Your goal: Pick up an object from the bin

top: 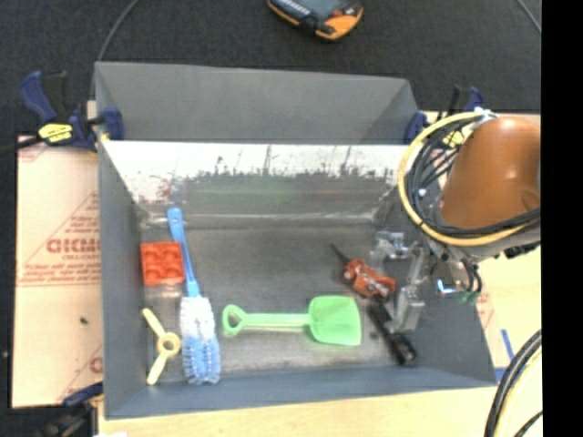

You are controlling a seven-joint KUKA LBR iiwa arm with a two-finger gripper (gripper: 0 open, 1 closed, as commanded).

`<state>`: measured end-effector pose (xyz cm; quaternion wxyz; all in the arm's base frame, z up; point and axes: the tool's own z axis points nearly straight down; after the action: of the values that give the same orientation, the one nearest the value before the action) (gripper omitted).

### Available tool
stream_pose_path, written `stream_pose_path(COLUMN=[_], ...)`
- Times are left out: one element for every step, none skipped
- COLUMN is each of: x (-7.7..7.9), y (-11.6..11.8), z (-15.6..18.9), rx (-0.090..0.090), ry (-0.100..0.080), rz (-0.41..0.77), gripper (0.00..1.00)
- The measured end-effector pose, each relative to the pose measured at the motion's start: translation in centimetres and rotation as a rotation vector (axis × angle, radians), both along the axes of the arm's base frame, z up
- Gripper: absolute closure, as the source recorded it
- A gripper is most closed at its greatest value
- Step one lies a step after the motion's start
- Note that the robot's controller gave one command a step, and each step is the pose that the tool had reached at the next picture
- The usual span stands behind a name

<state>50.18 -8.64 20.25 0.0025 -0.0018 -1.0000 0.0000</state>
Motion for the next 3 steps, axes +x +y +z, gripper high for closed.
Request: stream_pose_path(x=[0.2,-0.4,-0.7], y=[0.0,6.7,11.5], z=[0.4,-13.4,-7.1], rx=[-0.001,-0.001,-0.004], ry=[-0.008,-0.008,-0.021], rz=[0.005,0.056,0.025], gripper=[0.00,0.00,0.00])
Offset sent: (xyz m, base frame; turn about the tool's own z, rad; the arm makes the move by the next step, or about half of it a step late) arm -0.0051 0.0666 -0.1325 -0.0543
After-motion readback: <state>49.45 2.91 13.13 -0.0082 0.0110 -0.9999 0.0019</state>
